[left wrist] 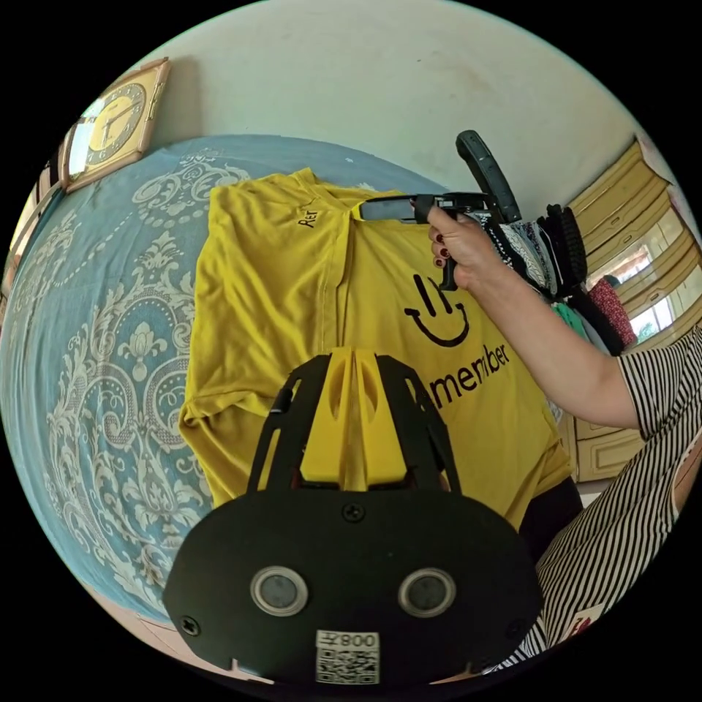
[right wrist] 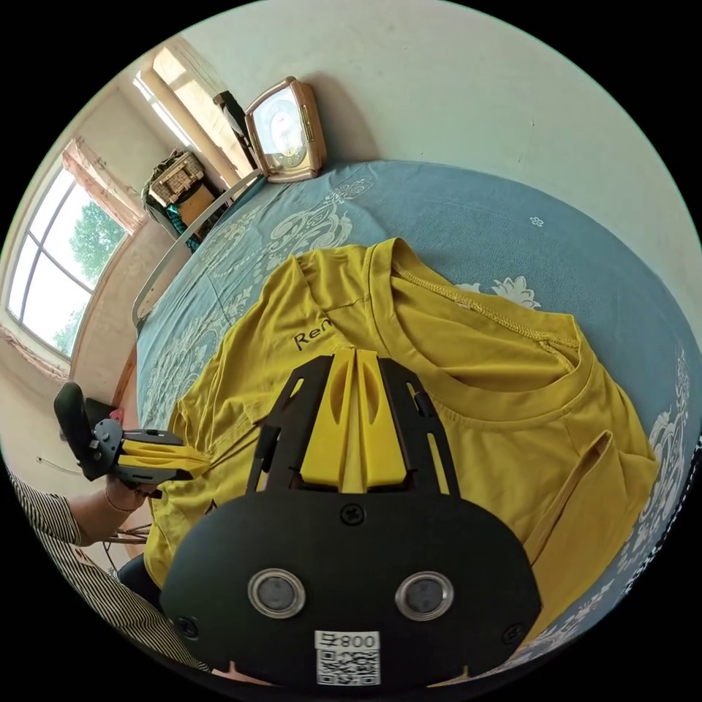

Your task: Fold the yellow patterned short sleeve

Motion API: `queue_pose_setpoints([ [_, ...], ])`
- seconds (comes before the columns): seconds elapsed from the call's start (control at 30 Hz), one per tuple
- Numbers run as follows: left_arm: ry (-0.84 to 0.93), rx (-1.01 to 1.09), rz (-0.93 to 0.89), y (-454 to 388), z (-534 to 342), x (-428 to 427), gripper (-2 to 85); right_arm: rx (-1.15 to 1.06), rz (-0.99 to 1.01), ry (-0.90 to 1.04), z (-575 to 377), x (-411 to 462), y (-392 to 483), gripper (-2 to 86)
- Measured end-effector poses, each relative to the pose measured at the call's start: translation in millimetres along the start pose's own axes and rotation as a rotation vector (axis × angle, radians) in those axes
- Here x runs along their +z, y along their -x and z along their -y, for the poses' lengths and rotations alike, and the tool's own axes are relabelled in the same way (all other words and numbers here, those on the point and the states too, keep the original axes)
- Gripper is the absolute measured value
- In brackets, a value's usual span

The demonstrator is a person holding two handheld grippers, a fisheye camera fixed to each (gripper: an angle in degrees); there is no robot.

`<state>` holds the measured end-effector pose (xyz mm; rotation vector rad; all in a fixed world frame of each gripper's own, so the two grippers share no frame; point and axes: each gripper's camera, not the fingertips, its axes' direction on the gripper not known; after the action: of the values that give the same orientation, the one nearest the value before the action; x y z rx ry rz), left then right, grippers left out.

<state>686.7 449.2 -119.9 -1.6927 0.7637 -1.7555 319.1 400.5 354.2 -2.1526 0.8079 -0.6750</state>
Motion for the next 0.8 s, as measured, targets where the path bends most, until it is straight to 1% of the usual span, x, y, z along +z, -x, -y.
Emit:
queue_pose_setpoints([
  [0.07,-0.019,0.004,-0.026,-1.4,2.9,-4.3,0.3,-0.007,-0.005,-0.01,-0.4,-11.7,-0.7,0.3],
  [0.2,-0.006,0.004,0.01,-4.5,7.0,-4.3,0.3,-0.01,-0.066,-0.037,-5.4,-33.2,-4.0,0.3],
  [0.27,0.024,-0.005,0.01,-2.2,7.2,3.4,0.3,0.008,-0.046,-0.007,-7.2,-31.0,-12.6,0.3],
  [0.3,0.045,-0.014,-0.001,-0.4,7.0,8.1,0.3,0.009,-0.051,0.042,-8.5,-22.9,-15.9,0.3],
  [0.33,0.031,-0.018,-0.007,0.1,6.5,6.7,0.3,0.006,-0.051,0.06,-10.0,-20.1,-16.6,0.3],
  [0.43,0.016,-0.031,-0.025,-0.2,7.4,-3.1,0.3,0.003,-0.037,0.034,-19.9,-34.0,-17.0,0.5],
  [0.53,-0.054,-0.02,-0.008,-5.3,6.8,-21.3,0.3,0.031,0.017,-0.029,-34.9,-58.5,-21.0,1.1],
  [0.57,-0.044,-0.029,0.011,-4.2,7.9,-21.6,0.3,0.048,0.032,-0.05,-43.7,-69.7,-23.3,1.5],
  [0.63,0.039,-0.042,0.014,1.5,9.9,-8.8,0.3,0.062,0.051,-0.08,-61.7,-90.2,-26.0,1.9],
  [0.67,-0.002,-0.054,-0.019,5.1,7.6,-12.1,0.3,0.073,0.042,-0.092,-76.9,-104.5,-27.9,2.1],
  [0.7,0.009,-0.072,-0.048,7.6,8.0,-14.3,0.3,0.086,0.04,-0.089,-93.9,-119.7,-30.4,2.3],
  [0.8,-0.011,-0.059,-0.045,-1.1,6.0,-26.4,0.4,0.107,0.012,-0.097,-145.1,-170.1,-34.5,2.7],
])
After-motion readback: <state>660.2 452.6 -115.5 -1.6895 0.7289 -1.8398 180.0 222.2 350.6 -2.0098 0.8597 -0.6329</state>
